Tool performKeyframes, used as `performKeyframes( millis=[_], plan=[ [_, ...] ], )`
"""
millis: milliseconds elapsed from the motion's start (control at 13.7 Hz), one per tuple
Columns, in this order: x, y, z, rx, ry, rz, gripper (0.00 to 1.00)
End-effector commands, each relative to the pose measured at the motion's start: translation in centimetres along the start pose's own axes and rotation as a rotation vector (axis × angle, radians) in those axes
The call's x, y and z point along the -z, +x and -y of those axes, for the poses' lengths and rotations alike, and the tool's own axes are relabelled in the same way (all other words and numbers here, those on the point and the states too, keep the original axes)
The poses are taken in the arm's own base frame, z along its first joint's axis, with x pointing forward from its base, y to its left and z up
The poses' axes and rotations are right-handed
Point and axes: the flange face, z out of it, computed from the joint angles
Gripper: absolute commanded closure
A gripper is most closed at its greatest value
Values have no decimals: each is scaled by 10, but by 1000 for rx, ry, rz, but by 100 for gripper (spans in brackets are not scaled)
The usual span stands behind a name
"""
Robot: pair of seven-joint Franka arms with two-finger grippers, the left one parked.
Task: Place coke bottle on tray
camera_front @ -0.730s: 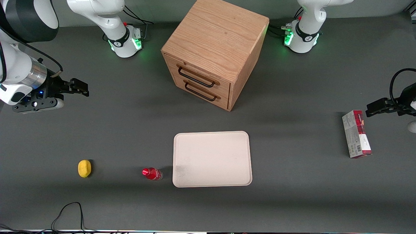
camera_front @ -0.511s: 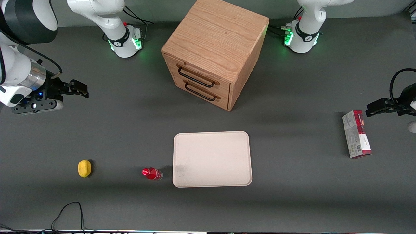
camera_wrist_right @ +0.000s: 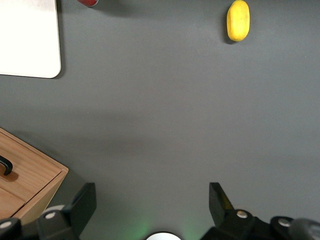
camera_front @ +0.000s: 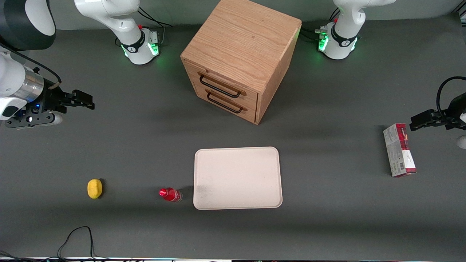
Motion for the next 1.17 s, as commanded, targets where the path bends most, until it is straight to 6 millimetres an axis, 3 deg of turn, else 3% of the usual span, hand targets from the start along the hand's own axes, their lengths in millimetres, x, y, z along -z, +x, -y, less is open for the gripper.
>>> performKeyframes(
  millis=[0,365,511,584,730,803,876,1095],
  plan=[
    [10,1,-2,13,23,-1,0],
    [11,-2,-4,3,26,25,0],
    [13,9,0,0,25,18,0],
    [18,22,4,-13,50,1,0],
    [26,68,17,-63,94,-12,0],
    [18,89,32,-74,90,16,0],
    [15,113,62,-85,78,-3,0],
    [-25,182,120,-201,71,-76,0]
  ],
)
